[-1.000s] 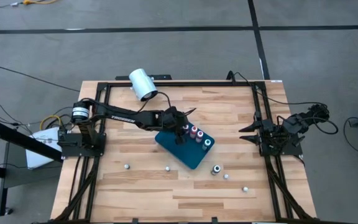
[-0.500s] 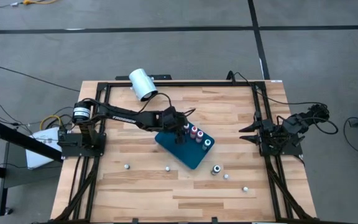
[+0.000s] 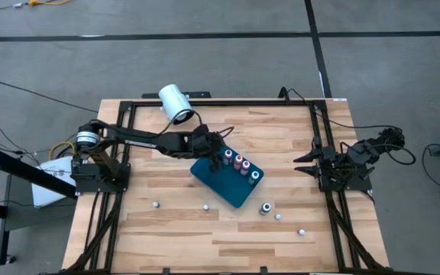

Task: Pick & Place food coloring
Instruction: Put the big black food coloring bottle into the blue bin

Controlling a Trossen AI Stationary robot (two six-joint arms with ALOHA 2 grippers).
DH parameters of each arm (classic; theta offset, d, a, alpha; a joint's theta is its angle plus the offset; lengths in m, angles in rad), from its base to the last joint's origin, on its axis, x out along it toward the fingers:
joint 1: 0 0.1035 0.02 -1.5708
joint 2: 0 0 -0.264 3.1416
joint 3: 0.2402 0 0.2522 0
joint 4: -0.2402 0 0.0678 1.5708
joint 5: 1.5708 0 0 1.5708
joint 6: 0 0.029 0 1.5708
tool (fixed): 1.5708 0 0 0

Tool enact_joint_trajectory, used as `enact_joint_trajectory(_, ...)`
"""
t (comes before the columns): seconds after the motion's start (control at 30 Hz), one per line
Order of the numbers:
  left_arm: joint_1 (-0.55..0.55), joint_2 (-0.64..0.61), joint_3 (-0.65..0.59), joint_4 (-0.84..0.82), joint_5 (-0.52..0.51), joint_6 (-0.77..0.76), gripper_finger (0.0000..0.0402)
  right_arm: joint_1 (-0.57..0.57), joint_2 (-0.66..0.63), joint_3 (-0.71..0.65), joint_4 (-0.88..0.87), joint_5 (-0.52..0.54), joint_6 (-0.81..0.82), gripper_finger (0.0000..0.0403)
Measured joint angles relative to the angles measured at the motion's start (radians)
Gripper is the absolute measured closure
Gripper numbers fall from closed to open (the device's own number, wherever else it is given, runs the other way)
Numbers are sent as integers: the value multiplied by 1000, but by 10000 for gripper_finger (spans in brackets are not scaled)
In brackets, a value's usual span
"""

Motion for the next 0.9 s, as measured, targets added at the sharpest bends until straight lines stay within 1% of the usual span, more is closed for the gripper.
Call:
enact_joint_trajectory(0.23, -28, -107, 0, -89, 63, -88, 168, 0, 0, 0, 0, 0, 0, 289)
enact_joint_trajectory(0.47, -93, -208, 0, -143, 193, -201, 168, 0, 0, 0, 0, 0, 0, 289)
enact_joint_trajectory(0.6, -135, -234, 0, -147, 275, -247, 168, 0, 0, 0, 1, 0, 0, 289)
enact_joint_trajectory(0.73, -187, -239, 0, -147, 325, -262, 168, 0, 0, 0, 1, 0, 0, 289)
enact_joint_trajectory(0.9, -254, -239, 0, -147, 330, -270, 168, 0, 0, 0, 1, 0, 1, 289)
